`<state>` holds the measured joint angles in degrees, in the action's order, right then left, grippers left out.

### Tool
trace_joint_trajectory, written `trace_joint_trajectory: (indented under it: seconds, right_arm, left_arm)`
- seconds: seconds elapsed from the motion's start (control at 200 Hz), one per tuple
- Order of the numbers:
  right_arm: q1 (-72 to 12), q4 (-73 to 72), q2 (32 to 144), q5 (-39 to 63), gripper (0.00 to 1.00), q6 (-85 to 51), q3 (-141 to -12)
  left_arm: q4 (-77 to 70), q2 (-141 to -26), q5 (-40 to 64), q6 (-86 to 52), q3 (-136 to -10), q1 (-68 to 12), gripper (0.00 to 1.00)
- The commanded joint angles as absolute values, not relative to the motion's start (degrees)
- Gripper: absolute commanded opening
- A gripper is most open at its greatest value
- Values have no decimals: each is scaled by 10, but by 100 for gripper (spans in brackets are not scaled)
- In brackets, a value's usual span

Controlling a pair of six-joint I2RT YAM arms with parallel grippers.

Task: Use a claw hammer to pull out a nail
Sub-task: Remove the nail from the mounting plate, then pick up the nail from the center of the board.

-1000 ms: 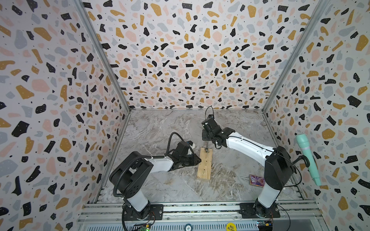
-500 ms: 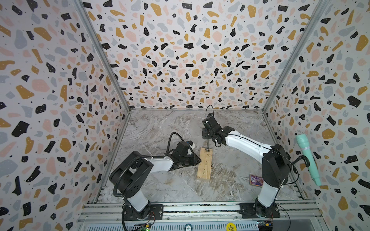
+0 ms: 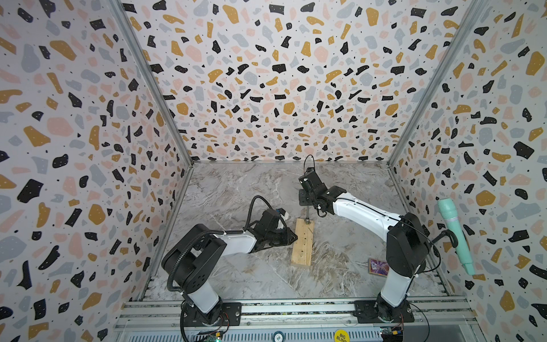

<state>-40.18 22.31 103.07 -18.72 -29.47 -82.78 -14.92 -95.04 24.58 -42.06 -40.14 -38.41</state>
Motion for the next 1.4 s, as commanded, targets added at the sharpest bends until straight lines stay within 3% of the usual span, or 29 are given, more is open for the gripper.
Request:
trace_joint_trajectory:
  seconds: [0.0,0.41,0.826,1.101,1.397]
  right_arm:
    - [-399,214,1024,-199,0,-282,-849]
    - [-382,129,947,-243,0,-236,-829]
    - [-314,124,824,-263,0,-230,-704]
    - [-245,83,780,-255,0,-246,-618]
    - [-194,18,816,-226,0,-277,-597]
  left_arm:
    - [-58,-961,206,-401,-393,-385,24]
    - [2,-849,97,-328,-443,-386,32]
    - [18,-797,50,-251,-516,-400,50]
    - [-4,-834,41,-194,-561,-428,57]
    - [-20,-946,33,-140,-652,-445,58]
